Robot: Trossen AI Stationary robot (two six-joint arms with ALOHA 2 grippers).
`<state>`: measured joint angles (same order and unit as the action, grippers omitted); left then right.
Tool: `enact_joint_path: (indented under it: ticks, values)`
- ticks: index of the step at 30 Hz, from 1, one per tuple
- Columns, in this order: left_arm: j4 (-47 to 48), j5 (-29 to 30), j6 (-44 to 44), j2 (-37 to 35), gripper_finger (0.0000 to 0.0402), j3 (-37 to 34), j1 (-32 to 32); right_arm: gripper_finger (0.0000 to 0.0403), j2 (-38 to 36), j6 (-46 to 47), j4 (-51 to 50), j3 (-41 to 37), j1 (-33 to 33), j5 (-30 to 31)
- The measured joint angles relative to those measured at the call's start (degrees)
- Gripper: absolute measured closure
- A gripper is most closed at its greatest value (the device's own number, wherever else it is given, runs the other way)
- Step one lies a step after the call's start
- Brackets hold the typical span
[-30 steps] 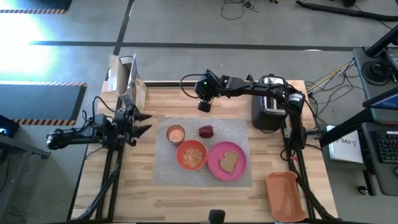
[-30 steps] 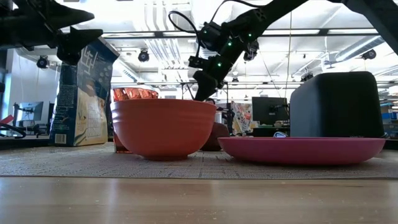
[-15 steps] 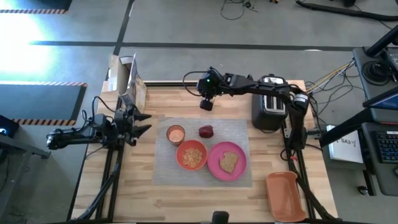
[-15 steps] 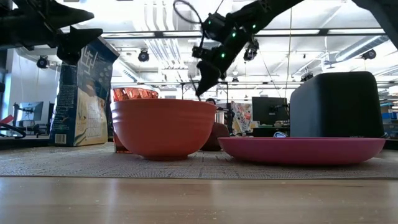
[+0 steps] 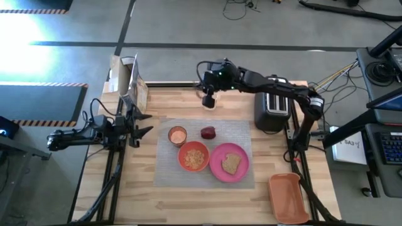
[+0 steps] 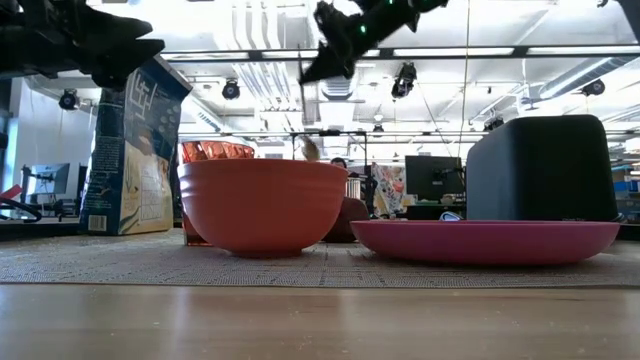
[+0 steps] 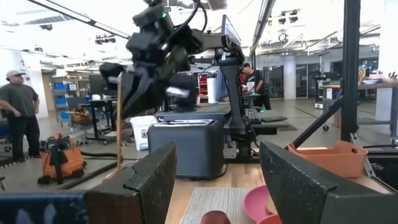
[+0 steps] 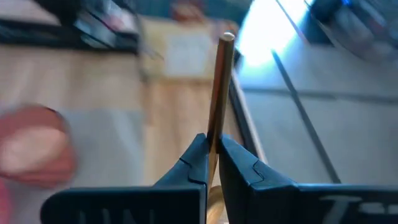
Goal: Arrange a breakfast setting
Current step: Put the gold spoon to the left of the orange bowl on the gray table mat
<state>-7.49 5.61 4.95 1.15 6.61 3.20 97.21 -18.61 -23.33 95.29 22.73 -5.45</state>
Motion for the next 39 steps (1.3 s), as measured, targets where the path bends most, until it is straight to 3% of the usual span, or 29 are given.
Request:
enact_joint_path:
  ticks: [6,14,26,39]
  values:
    - [-0.6,-0.1,0.0,1.8,0.0189,0.0,0.0,0.0393,-0.4,-0.8,7.0,1.1,-3.4,-8.7]
    - [-5.3,3.0,4.8,7.5,0.0189,0.0,0.0,0.0393,-0.4,-6.3,9.2,1.1,-8.1,-10.0]
    - [-13.7,-6.7,6.1,14.9,0.0189,0.6,0.0,0.0393,-0.4,-16.7,9.5,1.1,-12.6,-15.7]
    - [-11.4,-21.0,4.6,27.3,0.0189,9.1,0.0,0.0394,-0.3,-19.6,7.1,1.1,-13.1,-31.0]
